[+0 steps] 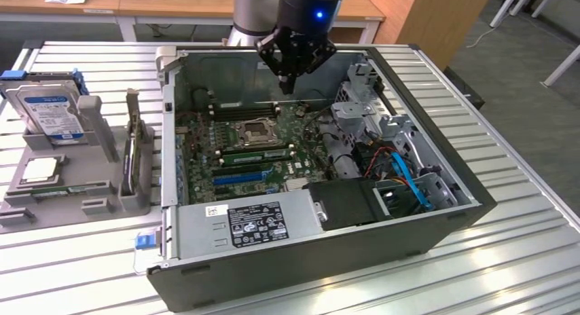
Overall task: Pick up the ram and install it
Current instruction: 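Press down the ram until it locks into place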
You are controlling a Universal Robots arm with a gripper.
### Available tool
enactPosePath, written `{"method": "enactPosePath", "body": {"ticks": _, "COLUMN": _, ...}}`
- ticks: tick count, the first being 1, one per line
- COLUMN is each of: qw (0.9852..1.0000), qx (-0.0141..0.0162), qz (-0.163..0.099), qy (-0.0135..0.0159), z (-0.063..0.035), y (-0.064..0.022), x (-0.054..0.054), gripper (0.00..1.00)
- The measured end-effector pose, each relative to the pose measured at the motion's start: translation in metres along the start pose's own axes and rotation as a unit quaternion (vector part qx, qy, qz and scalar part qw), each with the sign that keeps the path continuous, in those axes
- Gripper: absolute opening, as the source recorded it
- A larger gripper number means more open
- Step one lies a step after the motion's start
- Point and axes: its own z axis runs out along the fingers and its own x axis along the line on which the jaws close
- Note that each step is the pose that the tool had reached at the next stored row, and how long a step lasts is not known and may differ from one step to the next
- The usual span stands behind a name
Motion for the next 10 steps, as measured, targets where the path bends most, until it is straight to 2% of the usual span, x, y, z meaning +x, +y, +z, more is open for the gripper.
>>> {"method": "enactPosePath", "body": {"ticks": 4, "qw": 0.9993, "qx": -0.0011, "qz": 0.037, "qy": -0.0024, "z": 0.0006, "y": 0.0, "x": 0.0, "gripper": 0.11}}
{"method": "enactPosePath", "body": {"ticks": 8, "qw": 0.9973, "qx": -0.0023, "qz": 0.073, "qy": -0.0047, "z": 0.0011, "y": -0.0001, "x": 0.0, "gripper": 0.11}}
{"method": "enactPosePath", "body": {"ticks": 10, "qw": 0.9969, "qx": -0.0024, "qz": 0.079, "qy": -0.005, "z": 0.0012, "y": -0.0001, "x": 0.0, "gripper": 0.11}}
